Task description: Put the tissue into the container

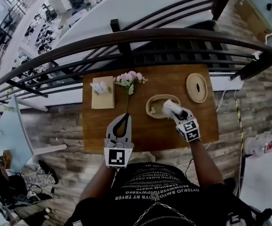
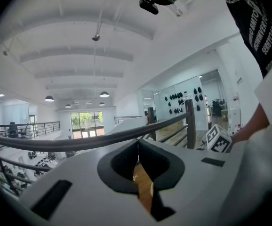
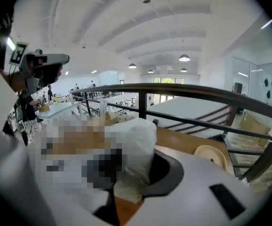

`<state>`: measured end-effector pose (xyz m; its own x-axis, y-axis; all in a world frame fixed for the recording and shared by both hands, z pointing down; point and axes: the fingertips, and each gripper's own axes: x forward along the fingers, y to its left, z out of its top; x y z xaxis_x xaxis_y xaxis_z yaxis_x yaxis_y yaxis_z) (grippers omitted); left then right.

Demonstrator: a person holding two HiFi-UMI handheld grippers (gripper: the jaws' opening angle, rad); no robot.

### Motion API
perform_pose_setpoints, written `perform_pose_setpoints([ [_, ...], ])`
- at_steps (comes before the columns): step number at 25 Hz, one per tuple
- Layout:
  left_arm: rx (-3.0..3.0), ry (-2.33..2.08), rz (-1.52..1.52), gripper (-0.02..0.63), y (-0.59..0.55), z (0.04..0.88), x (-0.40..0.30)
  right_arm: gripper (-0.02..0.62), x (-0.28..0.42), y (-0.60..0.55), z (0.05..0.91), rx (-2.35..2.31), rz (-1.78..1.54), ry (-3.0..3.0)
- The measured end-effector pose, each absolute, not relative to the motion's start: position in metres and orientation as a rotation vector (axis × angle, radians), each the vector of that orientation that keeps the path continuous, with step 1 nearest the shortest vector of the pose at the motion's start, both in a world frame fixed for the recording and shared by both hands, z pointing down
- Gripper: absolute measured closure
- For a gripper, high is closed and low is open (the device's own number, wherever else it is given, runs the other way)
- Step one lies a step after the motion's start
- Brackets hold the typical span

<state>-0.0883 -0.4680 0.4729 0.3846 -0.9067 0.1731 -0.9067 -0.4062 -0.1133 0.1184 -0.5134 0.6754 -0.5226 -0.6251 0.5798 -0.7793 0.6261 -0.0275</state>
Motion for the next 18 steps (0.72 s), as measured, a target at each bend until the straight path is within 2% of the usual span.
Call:
perform_pose_setpoints([
  [9,2.54,-1.7,0.433,0.577,-0.477,0.504,-0.113,0.479,0.099,-0.552,0.782,0.908,0.593,-2.18],
  [15,2.477,-1.687,0.48,0.577,-0.475,0.523,-0.123,0.477,0.086,-0.563,0.802,0.744,0.714,-2.062],
  [18,2.482,-1.669,0.478,0.577,-0.472,0.523,-0.115,0.437,0.088,-0.565,0.805,0.751,0.696,-2.023],
])
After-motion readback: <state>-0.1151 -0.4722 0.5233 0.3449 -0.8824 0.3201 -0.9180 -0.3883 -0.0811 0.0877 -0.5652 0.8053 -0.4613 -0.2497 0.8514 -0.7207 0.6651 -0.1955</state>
